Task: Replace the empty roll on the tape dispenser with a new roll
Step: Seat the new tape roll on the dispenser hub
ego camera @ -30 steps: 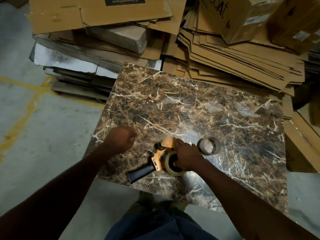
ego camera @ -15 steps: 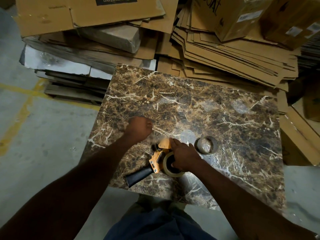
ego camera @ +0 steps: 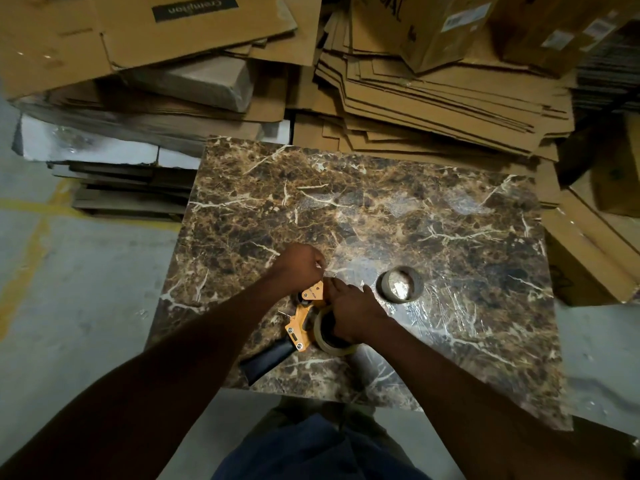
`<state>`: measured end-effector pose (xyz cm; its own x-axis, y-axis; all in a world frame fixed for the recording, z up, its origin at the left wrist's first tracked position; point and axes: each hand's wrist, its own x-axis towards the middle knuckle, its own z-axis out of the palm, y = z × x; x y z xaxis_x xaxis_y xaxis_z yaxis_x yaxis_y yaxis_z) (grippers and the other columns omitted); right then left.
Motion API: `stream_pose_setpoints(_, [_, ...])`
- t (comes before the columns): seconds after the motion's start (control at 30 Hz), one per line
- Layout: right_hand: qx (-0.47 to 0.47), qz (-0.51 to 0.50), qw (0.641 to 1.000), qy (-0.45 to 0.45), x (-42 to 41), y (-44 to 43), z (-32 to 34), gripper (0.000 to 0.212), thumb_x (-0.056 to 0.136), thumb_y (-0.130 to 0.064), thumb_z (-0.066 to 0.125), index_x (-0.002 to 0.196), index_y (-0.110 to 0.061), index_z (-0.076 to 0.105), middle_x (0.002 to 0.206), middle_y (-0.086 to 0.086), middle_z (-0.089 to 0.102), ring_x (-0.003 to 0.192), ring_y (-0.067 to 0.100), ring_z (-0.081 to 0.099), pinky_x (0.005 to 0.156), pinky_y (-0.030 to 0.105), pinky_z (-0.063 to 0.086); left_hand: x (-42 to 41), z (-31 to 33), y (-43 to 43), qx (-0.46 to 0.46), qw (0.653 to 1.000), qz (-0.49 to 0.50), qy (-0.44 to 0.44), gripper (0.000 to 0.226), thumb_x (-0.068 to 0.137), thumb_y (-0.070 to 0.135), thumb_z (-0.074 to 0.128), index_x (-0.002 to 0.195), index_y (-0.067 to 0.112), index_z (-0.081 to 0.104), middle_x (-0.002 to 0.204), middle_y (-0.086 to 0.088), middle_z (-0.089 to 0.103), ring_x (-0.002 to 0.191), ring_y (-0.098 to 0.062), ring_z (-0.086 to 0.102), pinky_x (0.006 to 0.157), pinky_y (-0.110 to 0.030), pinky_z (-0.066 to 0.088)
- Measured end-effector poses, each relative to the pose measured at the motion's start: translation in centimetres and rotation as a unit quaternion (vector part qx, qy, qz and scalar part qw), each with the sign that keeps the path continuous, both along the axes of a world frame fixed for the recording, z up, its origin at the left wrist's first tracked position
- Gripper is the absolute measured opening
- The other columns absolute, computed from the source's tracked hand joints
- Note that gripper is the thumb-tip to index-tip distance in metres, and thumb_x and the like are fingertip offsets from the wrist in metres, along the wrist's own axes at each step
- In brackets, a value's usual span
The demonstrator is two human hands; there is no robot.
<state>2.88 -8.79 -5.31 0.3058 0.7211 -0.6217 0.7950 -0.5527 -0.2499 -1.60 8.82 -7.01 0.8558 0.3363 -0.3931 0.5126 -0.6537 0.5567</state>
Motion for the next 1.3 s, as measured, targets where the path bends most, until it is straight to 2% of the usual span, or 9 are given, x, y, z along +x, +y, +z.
stream_pose_setpoints(0.2, [0.001,-0.018,1.0,0.022,0.0,0.1,0.2,0.105,0.081,-0.03,0.073,0.162,-0.014,0.008,0.163,0.008,0.024,0.139,0.035,0.043,0.117,0.06,0.024,1.5,1.8,0.0,0.047,0.985,-0.141,0.085,0.052,0.084,0.021,0.067,0.136,0.022,0.068,0.139,-0.002,0.068,0.127,-0.024,0.063,0.104,-0.035,0.053])
stream_pose_setpoints(0.4, [0.018,-0.016,0.999,0.026,0.0,-0.1,0.1,0.103,0.077,-0.031,0.075,0.159,-0.015,0.014,0.157,0.009,0.031,0.13,0.037,0.051,0.113,0.062,0.028,2.2,3.6,-1.2,0.127,0.948,-0.278,0.093,0.061,0.094,0.026,0.061,0.153,0.025,0.048,0.142,-0.012,0.062,0.129,-0.032,0.059,0.098,-0.039,0.05])
stream_pose_setpoints(0.5, [0.018,-0.01,0.999,0.026,0.0,-0.2,0.2,0.105,0.077,-0.033,0.077,0.16,-0.014,0.014,0.159,0.008,0.029,0.13,0.036,0.051,0.113,0.062,0.03,2.5,3.6,-1.2,0.023,0.979,-0.2,0.039,0.071,0.09,0.009,0.061,0.156,0.027,0.043,0.137,-0.014,0.065,0.116,-0.032,0.065,0.092,-0.041,0.057])
stream_pose_setpoints(0.6, [0.01,-0.011,0.999,0.032,0.2,0.0,0.3,0.111,0.08,-0.03,0.075,0.162,-0.013,0.004,0.167,0.007,0.016,0.139,0.036,0.044,0.117,0.061,0.026,1.6,4.9,0.3,-0.034,0.998,0.008,-0.046,0.067,0.09,0.0,0.053,0.152,0.026,0.049,0.131,-0.01,0.068,0.098,-0.027,0.07,0.073,-0.033,0.057])
stream_pose_setpoints(0.7, [0.014,-0.02,0.999,0.045,0.2,0.2,0.6,0.107,0.081,-0.026,0.072,0.162,-0.014,0.003,0.167,0.007,0.016,0.141,0.035,0.041,0.118,0.061,0.027,-2.6,5.4,1.3,0.041,0.972,0.213,-0.089,0.01,0.094,0.018,0.059,0.098,0.019,0.068,0.088,-0.002,0.069,0.074,-0.022,0.069,0.057,-0.022,0.045])
stream_pose_setpoints(0.77, [0.015,-0.026,0.998,0.049,0.2,0.1,0.6,0.106,0.082,-0.026,0.072,0.162,-0.013,0.004,0.167,0.007,0.017,0.142,0.034,0.041,0.118,0.059,0.028,-6.5,4.7,0.9,0.061,0.957,0.282,-0.04,0.024,0.09,0.032,0.063,0.076,0.011,0.063,0.075,-0.005,0.069,0.074,-0.03,0.071,0.063,-0.028,0.053])
stream_pose_setpoints(0.93, [0.0,-0.023,0.998,0.052,0.3,0.2,0.6,0.109,0.081,-0.026,0.074,0.163,-0.014,0.003,0.168,0.006,0.014,0.144,0.034,0.038,0.117,0.056,0.031,-11.3,2.6,-3.2,-0.001,0.956,0.253,0.145,0.055,0.085,0.055,0.051,0.09,0.004,0.072,0.07,0.0,0.06,0.079,-0.027,0.067,0.072,-0.034,0.049])
stream_pose_setpoints(1.13, [-0.015,-0.021,0.998,0.054,0.3,0.1,0.5,0.11,0.083,-0.027,0.074,0.163,-0.017,-0.001,0.171,0.006,0.007,0.149,0.034,0.032,0.119,0.058,0.027,-11.9,2.1,-6.7,-0.064,0.932,0.349,0.075,0.028,0.093,0.021,0.06,0.115,0.009,0.073,0.092,-0.003,0.07,0.101,-0.035,0.072,0.077,-0.032,0.051])
stream_pose_setpoints(1.3, [-0.025,-0.017,0.998,0.05,0.4,0.2,0.7,0.112,0.083,-0.03,0.074,0.163,-0.016,-0.004,0.171,0.006,0.004,0.15,0.033,0.029,0.121,0.058,0.025,-12.1,2.1,-8.3,0.013,0.927,0.374,0.022,0.04,0.093,0.028,0.062,0.123,0.004,0.071,0.103,-0.019,0.078,0.1,-0.037,0.073,0.084,-0.036,0.054])
